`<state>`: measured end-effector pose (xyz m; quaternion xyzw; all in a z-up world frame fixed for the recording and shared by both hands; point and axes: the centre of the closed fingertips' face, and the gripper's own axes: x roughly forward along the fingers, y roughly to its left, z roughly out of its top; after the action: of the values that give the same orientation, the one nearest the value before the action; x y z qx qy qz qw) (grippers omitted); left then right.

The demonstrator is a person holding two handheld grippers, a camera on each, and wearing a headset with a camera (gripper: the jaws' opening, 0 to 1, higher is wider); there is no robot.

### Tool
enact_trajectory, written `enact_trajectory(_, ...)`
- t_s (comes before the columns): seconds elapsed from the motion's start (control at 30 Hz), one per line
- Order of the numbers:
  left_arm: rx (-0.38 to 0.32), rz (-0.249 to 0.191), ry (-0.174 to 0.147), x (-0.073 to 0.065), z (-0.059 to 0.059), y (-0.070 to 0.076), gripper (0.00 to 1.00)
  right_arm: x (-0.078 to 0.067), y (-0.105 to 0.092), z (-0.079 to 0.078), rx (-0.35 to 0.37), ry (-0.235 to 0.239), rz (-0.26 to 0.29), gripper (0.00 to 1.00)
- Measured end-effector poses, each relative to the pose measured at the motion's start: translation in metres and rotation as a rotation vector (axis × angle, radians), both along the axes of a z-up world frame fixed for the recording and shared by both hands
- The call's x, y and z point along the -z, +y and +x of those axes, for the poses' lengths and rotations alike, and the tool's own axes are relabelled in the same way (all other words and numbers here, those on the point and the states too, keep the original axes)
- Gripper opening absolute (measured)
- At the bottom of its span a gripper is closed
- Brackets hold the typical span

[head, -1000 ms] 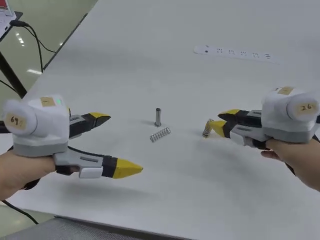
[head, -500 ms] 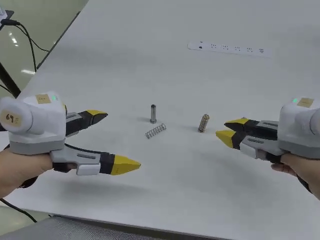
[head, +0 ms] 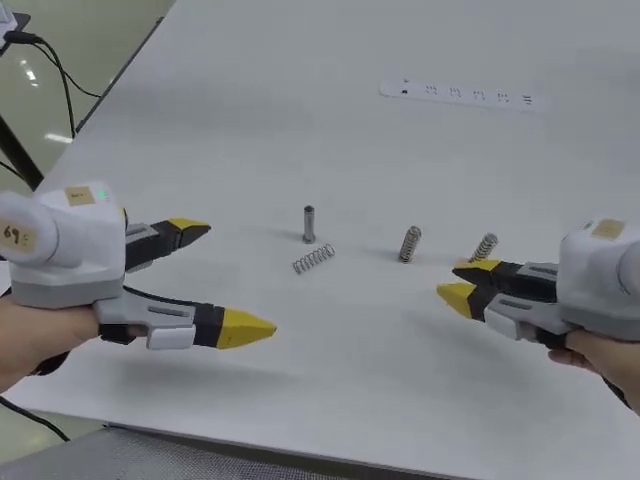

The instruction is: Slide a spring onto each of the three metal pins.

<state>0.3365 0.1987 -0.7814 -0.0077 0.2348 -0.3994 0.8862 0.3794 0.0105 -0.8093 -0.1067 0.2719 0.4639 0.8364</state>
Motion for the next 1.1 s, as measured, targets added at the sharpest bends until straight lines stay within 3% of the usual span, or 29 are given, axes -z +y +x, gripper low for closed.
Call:
enact_trajectory(0.27,-0.005,-0.005,0.006,0.002,-0.003,0.002,0.95,0.003,0.027,-0.01,-0.148,-0.032,-0.066,0.17)
enact_trajectory(0.43,-0.003,-0.003,0.011,0.003,-0.006,0.003,0.95,0.001,0.051,-0.01,-0.265,-0.089,-0.127,0.17)
enact_trajectory(0.8,-0.006,-0.005,0.015,0.004,-0.007,0.007,0.94,-0.012,0.102,-0.002,-0.445,-0.148,-0.168,0.17)
enact_trajectory(0.93,-0.006,-0.005,0.016,0.005,-0.007,0.008,0.94,-0.009,0.117,0.002,-0.516,-0.168,-0.209,0.18)
enact_trajectory(1.1,-0.006,-0.006,0.017,0.005,-0.009,0.009,0.94,0.001,0.133,0.004,-0.574,-0.154,-0.249,0.18)
